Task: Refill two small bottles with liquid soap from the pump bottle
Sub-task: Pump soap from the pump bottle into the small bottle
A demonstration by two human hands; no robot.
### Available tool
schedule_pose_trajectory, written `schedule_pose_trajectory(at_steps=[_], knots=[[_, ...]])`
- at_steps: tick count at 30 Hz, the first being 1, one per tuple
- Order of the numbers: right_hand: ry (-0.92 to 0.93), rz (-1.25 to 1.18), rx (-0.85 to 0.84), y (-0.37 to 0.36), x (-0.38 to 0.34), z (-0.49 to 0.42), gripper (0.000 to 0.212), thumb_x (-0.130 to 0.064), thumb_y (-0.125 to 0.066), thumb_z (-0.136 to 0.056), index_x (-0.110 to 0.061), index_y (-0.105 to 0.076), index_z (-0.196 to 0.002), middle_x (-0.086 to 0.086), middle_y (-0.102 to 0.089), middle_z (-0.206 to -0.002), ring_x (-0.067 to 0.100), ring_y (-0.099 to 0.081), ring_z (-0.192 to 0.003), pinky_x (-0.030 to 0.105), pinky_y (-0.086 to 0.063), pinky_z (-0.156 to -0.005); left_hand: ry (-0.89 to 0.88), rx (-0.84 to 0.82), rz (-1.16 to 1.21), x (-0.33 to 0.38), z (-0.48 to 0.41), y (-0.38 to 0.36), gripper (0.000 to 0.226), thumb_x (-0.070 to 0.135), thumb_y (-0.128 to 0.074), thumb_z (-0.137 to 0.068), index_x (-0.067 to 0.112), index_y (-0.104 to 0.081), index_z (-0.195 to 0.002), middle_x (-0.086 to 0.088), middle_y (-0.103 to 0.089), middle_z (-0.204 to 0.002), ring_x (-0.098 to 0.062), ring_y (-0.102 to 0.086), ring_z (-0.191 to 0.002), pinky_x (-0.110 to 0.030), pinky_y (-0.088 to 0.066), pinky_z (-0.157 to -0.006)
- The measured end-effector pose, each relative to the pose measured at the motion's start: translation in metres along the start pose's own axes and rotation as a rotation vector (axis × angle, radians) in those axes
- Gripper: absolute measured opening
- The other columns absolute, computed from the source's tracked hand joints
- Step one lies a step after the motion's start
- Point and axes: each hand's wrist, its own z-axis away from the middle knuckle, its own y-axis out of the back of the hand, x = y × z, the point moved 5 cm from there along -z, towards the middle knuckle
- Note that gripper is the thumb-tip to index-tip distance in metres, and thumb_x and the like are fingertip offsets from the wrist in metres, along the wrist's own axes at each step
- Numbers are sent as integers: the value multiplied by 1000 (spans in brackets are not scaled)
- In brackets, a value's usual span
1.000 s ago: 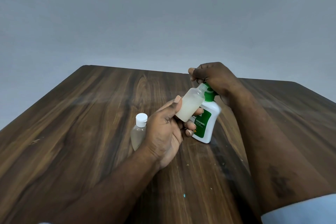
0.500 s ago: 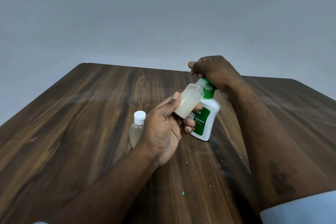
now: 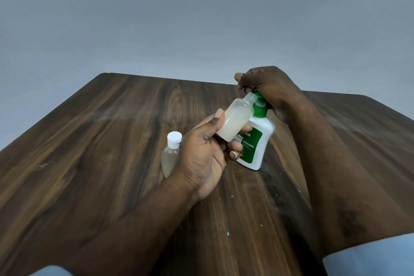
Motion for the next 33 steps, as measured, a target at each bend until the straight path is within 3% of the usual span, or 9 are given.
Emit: schedule_pose_trajectory(at_steps=[5, 10, 13, 17, 19, 23, 26, 30, 33], knots=[[-39, 7, -10, -2, 3, 4, 31, -16, -68, -94, 14, -68, -102, -23, -63, -55, 9, -48, -53, 34, -38, -67, 0, -4, 13, 0, 1, -2, 56, 42, -55, -92, 1, -63, -130, -20, -72, -101, -14, -54, -59, -24, -46, -53], [-3, 26, 11, 2, -1, 3, 22, -21, -71, -93, 0, -74, -87, -15, -59, -54, 8, -49, -53, 32, -38, -65, 0, -7, 2, -1, 1, -1, 55, 42, -52, -94, 2, -62, -131, -21, -72, -102, -14, -54, -60, -24, -46, -53], [17, 9, 16, 2, -2, 2, 16, -18, -71, -92, -7, -72, -80, -12, -59, -55, 7, -60, -69, 31, -41, -67, -7, -12, 3, 0, 2, -1, 53, 41, -52, -93, 3, -62, -129, -20, -72, -101, -14, -54, -60, -24, -46, -54], [-15, -9, -5, -2, 2, 3, 16, -14, -68, -91, 1, -72, -89, -20, -65, -56, 30, -70, -85, 40, -39, -79, -4, -11, 9, 0, 2, -2, 57, 42, -54, -92, 1, -62, -130, -21, -71, -102, -14, -54, -59, -24, -45, -53], [-11, -18, -4, -3, 3, 4, 14, -13, -68, -91, -4, -69, -80, -19, -65, -56, 37, -71, -112, 39, -39, -81, -1, -5, 5, 0, 2, -3, 57, 42, -54, -91, 1, -63, -129, -21, -71, -101, -14, -54, -58, -24, -44, -52], [0, 20, 11, -2, -2, 5, 25, -21, -72, -93, -14, -71, -70, -10, -56, -53, 28, -64, -76, 37, -38, -76, 3, 3, 2, -1, 1, -1, 50, 40, -50, -98, 3, -63, -129, -21, -71, -101, -14, -54, -58, -24, -45, -52], [18, 12, 33, 1, -3, 3, 27, -17, -71, -92, -16, -69, -65, -10, -56, -53, 22, -75, -106, 29, -41, -66, -1, -5, -6, 1, 1, -1, 52, 41, -51, -97, 3, -63, -130, -20, -72, -101, -14, -54, -59, -24, -44, -54], [-5, 2, -4, -2, 0, 3, 22, -14, -69, -92, -10, -70, -70, -15, -63, -56, 12, -72, -95, 36, -42, -77, -2, -2, 7, 1, 1, -1, 51, 40, -51, -98, 2, -63, -130, -20, -72, -100, -15, -54, -60, -24, -45, -54], [-33, 19, -12, -3, 1, 6, 16, -18, -68, -95, -4, -74, -88, -20, -63, -54, 16, -55, -62, 37, -40, -73, 4, 9, -4, 0, 2, -1, 46, 37, -46, -105, 1, -63, -129, -21, -71, -101, -14, -54, -60, -23, -45, -53]])
